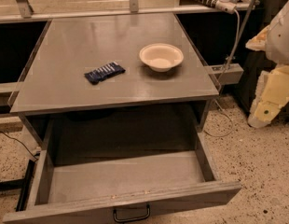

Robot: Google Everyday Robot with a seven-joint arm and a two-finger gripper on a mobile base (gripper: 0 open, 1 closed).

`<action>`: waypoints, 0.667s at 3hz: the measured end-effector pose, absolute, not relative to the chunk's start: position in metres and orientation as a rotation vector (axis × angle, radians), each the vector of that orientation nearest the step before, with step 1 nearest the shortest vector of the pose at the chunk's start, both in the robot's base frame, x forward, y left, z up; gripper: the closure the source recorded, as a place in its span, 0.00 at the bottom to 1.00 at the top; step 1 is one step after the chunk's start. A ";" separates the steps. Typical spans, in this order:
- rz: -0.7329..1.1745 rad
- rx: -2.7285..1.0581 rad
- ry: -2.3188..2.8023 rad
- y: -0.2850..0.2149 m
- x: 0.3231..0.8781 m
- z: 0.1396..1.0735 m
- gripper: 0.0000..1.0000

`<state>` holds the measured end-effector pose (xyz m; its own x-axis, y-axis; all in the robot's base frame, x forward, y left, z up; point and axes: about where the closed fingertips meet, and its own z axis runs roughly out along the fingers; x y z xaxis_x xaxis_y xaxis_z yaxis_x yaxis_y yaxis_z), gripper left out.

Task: Close top drawer

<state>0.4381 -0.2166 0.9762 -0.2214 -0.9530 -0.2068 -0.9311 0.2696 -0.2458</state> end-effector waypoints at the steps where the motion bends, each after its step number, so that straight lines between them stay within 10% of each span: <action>1: -0.111 -1.725 2.216 -0.215 0.436 0.975 0.00; 2: -0.112 -1.773 2.163 -0.205 0.422 0.959 0.00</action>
Offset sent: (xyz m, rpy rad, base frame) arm -0.0381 0.0228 -0.0595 -0.0113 -0.0004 0.1256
